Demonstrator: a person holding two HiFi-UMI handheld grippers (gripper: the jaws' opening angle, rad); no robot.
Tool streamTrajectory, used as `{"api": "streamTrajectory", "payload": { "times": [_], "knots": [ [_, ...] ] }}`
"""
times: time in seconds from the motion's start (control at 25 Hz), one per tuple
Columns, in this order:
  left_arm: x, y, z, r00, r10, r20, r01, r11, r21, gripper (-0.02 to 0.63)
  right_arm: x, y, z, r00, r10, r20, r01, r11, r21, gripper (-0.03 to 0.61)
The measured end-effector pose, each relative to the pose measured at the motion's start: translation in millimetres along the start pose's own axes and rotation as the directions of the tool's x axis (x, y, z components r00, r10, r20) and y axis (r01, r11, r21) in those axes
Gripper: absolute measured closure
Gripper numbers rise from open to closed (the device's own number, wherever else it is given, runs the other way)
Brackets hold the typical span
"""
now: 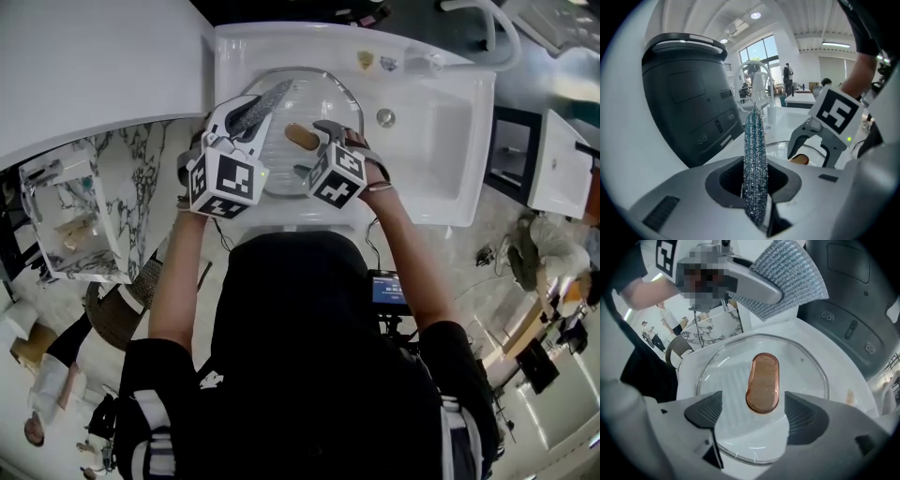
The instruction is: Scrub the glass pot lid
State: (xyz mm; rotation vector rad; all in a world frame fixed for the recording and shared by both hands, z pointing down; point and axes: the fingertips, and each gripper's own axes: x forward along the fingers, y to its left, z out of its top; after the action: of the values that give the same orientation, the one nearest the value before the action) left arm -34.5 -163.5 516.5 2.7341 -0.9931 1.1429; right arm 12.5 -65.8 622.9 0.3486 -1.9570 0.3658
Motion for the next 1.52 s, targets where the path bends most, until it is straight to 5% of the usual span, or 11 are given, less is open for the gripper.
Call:
{"api": "streamTrajectory", "payload": {
  "times": [0.56,1.0,1.52],
  "knots": [
    [46.2,-14.5,-2.3,0.987,-0.077,-0.138,0.118,0.942,0.315,0.541,-0.3,0.9,-0.3,1.0,0.005,0.013,-0.005,1.0,0.0,0.202],
    [65.4,-15.8,-11.0,0.976,-0.089,-0.197,0.157,0.918,0.364,0.541,-0.7,0.4,0.3,1.0,0.004,0.02,-0.004,1.0,0.001,0.202],
    [79.5,-24.8,-34.6,0.964,-0.099,-0.248,0.209,0.861,0.464,0.541,0.3,0.7,-0.2,1.0,0.004,0.024,-0.004,1.0,0.005,0.202]
  ]
}}
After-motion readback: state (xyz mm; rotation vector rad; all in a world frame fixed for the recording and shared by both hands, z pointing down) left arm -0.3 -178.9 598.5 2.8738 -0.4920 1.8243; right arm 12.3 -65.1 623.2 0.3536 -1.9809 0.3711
